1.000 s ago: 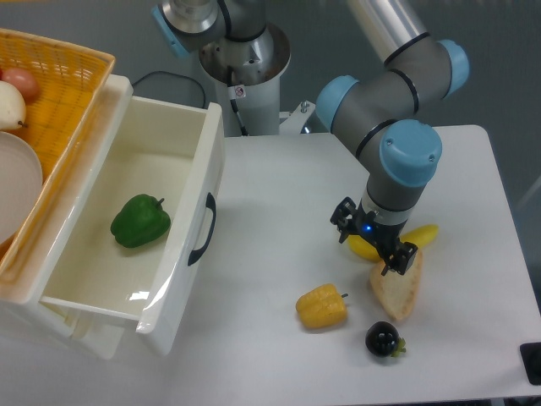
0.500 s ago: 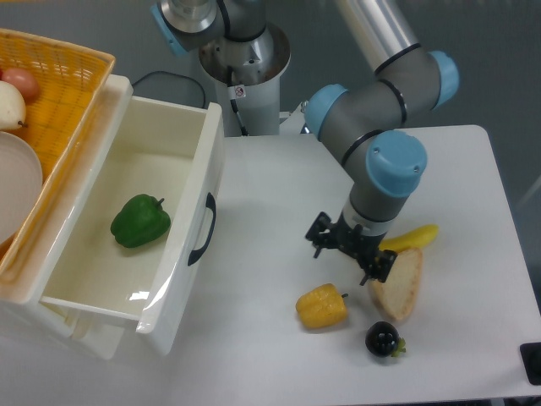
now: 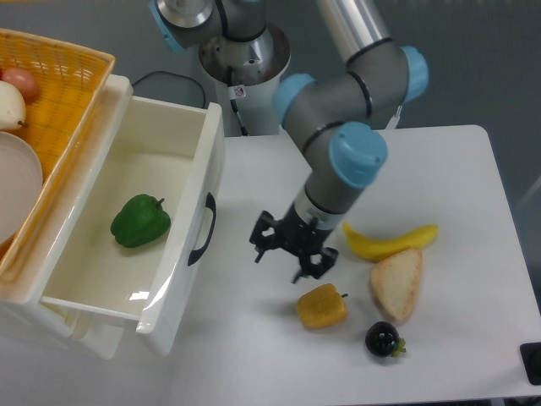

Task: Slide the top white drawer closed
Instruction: 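Move the gripper toward the open white drawer's front panel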

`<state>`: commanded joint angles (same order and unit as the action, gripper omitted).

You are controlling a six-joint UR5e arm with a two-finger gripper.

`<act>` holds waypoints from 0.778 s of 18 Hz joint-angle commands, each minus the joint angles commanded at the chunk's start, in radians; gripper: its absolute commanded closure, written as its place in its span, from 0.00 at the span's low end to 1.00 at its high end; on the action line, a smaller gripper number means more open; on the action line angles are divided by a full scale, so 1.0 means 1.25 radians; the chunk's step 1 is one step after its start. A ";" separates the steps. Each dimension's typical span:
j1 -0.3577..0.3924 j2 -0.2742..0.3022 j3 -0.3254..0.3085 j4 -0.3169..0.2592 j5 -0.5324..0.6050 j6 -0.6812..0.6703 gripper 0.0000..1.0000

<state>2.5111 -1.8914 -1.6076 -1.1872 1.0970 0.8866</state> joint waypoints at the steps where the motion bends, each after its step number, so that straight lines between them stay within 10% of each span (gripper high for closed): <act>1: 0.000 0.000 0.000 0.001 -0.020 0.000 0.60; 9: -0.002 0.001 0.002 -0.003 -0.050 -0.001 0.68; 14: -0.002 0.002 0.010 -0.082 -0.052 -0.005 0.68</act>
<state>2.5081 -1.8883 -1.5953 -1.2898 1.0324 0.8805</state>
